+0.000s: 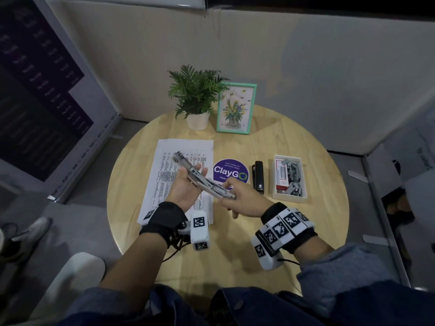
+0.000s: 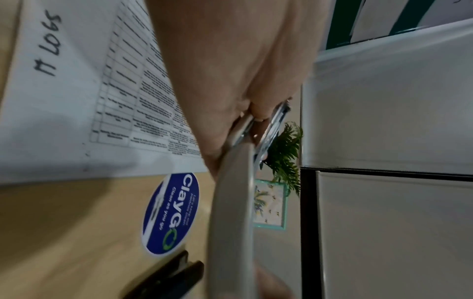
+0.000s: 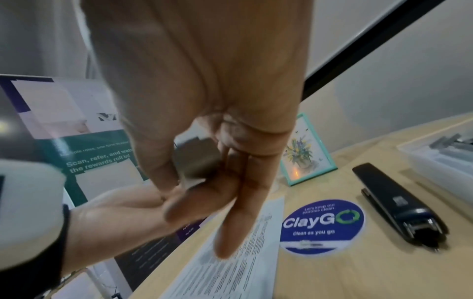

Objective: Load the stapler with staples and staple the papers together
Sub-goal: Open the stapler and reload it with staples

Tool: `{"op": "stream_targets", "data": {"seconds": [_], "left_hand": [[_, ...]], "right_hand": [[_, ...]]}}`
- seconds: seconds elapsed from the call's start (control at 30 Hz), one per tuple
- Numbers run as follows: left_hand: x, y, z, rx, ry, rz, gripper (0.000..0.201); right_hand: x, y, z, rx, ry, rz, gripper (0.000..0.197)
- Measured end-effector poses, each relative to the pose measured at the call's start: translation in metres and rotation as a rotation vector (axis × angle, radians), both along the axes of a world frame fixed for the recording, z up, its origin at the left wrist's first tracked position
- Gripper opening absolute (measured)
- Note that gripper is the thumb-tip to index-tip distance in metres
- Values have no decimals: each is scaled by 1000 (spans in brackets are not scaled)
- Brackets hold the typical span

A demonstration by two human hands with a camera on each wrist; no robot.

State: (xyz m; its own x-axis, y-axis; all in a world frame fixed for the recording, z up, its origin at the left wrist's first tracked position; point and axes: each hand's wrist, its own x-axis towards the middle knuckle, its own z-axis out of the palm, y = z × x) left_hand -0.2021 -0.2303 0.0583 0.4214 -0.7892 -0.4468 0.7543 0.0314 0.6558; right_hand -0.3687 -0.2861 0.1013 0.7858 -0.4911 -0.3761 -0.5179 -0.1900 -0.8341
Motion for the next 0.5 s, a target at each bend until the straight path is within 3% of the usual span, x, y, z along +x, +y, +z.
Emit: {"op": "stream_targets", "data": {"seconds": [0.13, 0.23, 0.3, 0.43, 0.5], "left_hand": [[-17, 10, -9, 143, -355, -312, 44], [-34, 11, -5, 110, -339, -472, 42], [-43, 8, 3, 82, -286, -542, 40], [-52, -1, 14, 65, -244, -603, 40], [-53, -3, 16, 92, -254, -617, 42]], "right_hand": [[10, -9, 14, -178, -75, -174, 28], [19, -16, 9, -278, -148, -376, 37], [22, -19, -1, -383, -91, -404, 48], [31, -19, -12, -16, -132, -492, 82], [33, -19, -12, 172, -177, -584, 88]]}}
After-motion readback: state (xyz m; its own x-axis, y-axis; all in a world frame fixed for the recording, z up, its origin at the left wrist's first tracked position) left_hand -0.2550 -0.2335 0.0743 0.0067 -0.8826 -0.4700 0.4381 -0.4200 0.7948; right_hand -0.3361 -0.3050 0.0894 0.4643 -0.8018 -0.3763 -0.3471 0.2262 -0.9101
